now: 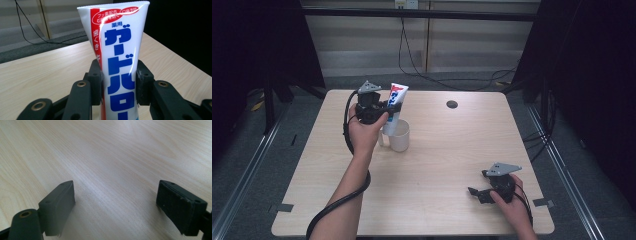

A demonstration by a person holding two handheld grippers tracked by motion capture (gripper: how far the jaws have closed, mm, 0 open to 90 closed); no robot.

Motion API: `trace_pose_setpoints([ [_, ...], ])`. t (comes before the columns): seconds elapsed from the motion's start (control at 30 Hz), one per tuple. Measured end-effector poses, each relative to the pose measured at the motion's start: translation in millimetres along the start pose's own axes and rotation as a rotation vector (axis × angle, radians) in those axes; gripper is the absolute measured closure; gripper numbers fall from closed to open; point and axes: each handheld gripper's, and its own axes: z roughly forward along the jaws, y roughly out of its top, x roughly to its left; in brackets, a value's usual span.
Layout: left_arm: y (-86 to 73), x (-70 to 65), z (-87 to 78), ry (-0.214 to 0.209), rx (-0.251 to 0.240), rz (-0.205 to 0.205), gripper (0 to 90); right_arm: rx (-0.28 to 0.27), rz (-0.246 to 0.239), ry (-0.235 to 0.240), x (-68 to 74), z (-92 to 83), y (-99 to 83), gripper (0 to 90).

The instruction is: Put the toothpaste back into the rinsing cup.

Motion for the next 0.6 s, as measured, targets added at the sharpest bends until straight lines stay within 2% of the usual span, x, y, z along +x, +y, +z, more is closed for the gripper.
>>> trace_pose_setpoints([
  [0.17,1.7,-0.3,4.4,0.002,0.002,0.005,65.0,0.000,0.000,0.000,-0.1,0.0,0.0,14.9],
  [0.6,-0.4,3.9,13.8,0.013,-0.006,-0.020,64.7,0.000,0.001,0.001,-0.1,0.0,0.0,14.9],
])
